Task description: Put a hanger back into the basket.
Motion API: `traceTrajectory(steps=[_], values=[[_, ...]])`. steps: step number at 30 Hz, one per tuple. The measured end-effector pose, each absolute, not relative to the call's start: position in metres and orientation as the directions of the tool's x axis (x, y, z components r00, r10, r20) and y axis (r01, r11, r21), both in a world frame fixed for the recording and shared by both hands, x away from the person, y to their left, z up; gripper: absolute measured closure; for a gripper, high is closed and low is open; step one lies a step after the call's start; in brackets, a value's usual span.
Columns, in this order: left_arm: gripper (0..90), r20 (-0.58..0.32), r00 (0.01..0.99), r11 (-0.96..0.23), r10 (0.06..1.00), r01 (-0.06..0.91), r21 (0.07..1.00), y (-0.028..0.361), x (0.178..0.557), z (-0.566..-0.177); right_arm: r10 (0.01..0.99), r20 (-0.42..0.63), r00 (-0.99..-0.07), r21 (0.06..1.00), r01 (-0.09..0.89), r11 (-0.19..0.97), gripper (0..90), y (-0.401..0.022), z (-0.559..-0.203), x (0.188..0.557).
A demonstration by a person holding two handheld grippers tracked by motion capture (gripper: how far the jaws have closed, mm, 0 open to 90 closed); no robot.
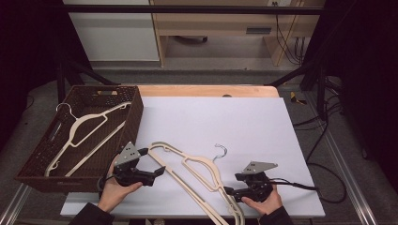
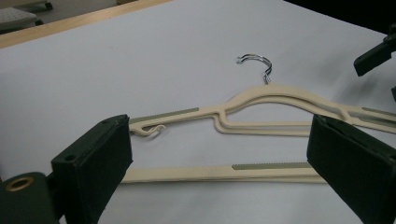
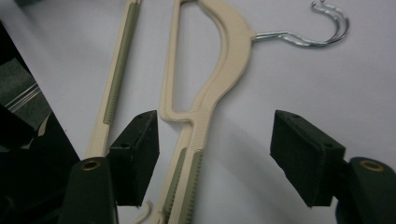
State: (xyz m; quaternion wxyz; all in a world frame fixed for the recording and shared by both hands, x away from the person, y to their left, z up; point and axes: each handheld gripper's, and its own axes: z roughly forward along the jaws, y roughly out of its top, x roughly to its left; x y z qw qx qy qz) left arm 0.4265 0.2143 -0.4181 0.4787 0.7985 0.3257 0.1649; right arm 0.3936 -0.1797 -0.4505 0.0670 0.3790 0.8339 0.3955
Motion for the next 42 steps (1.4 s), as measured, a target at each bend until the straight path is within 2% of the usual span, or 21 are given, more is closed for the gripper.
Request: traceTrajectory(steps=[4,11,15,18,22,31,42], values=[[6.6,-0.043,0.733,-0.334,0.679,0.36,0.871,0.215,0.427,-0.419,0.672,0.206,-0.711,0.684,0.596,0.42,39.6,-0.175,-0.458,0.394],[6.8,-0.048,0.73,-0.336,0.682,0.371,0.866,0.215,0.428,-0.422,0.659,0.229,-0.716,0.63,0.625,0.461,55.9,-0.17,-0.465,0.394],[6.9,-0.045,0.731,-0.337,0.681,0.367,0.867,0.215,0.428,-0.422,0.655,0.232,-0.719,0.603,0.635,0.483,62.3,-0.167,-0.47,0.394],[6.9,-0.045,0.734,-0.337,0.678,0.364,0.868,0.214,0.428,-0.422,0.658,0.22,-0.72,0.604,0.63,0.488,67.0,-0.167,-0.471,0.394],[7.1,-0.043,0.733,-0.343,0.679,0.368,0.864,0.213,0.428,-0.423,0.659,0.261,-0.705,0.596,0.655,0.465,74.5,-0.165,-0.471,0.395],[7.4,-0.038,0.738,-0.356,0.674,0.369,0.858,0.21,0.429,-0.425,0.691,0.297,-0.659,0.583,0.698,0.415,79.0,-0.165,-0.469,0.399],[8.2,-0.05,0.753,-0.362,0.656,0.372,0.855,0.201,0.43,-0.424,0.709,0.251,-0.659,0.598,0.682,0.422,80.2,-0.17,-0.461,0.402]])
